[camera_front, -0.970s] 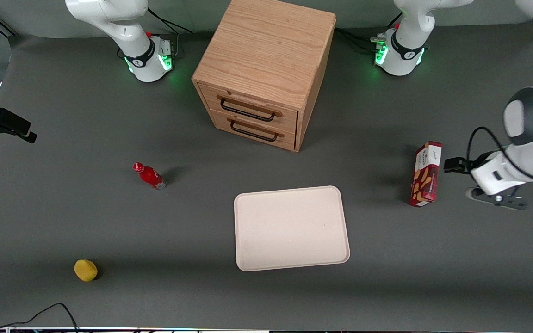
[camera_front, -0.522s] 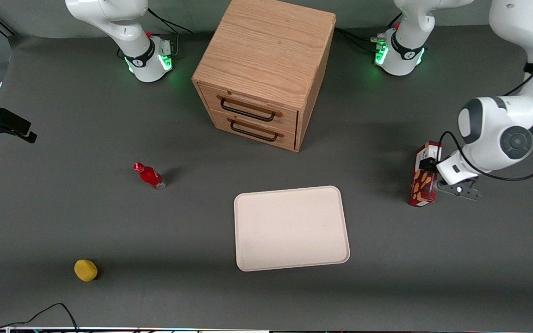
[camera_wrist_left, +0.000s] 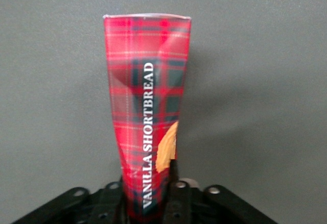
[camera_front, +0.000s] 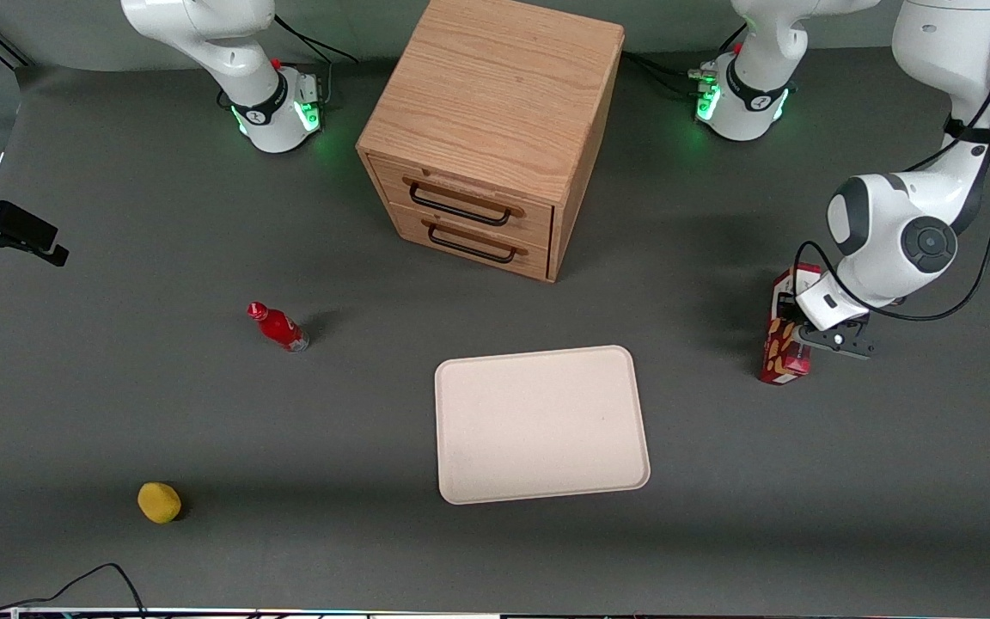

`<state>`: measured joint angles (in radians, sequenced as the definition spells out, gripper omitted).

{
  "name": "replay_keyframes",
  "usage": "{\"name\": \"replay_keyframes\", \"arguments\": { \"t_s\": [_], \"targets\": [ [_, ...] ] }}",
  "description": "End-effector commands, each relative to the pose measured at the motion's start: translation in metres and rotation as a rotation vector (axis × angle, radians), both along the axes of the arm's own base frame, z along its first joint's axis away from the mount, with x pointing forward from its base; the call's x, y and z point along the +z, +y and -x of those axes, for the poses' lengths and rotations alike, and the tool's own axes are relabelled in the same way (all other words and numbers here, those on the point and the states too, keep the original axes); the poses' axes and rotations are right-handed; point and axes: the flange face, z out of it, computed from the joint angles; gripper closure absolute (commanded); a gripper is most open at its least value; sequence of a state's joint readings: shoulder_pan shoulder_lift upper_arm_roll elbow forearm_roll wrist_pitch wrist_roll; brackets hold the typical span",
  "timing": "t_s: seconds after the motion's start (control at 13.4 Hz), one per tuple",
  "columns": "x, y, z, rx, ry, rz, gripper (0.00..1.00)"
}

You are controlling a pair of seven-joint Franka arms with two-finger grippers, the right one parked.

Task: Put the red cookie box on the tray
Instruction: 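Close the left gripper around the red plaid cookie box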

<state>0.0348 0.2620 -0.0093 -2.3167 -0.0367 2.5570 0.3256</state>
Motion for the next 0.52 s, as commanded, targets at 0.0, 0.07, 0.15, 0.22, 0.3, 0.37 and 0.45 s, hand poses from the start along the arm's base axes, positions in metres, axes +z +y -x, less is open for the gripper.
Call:
{"name": "replay_keyframes", "arguments": {
  "t_s": [0.0,0.07,0.15,0.22,0.3,0.37,0.45],
  "targets": [
    [0.029,0.0,-0.015,0.009,-0.018,0.011,1.0],
    [0.046,-0.001,-0.025,0.012,-0.001,0.018,1.0],
    [0.069,-0.002,-0.037,0.014,0.011,0.027,1.0],
    [0.104,-0.003,-0.053,0.017,0.035,0.039,1.0],
    [0.144,-0.006,-0.069,0.035,0.069,0.054,1.0],
    [0.185,-0.009,-0.081,0.056,0.106,0.058,1.0],
    [0.223,-0.014,-0.09,0.082,0.12,0.058,1.0]
  ]
}}
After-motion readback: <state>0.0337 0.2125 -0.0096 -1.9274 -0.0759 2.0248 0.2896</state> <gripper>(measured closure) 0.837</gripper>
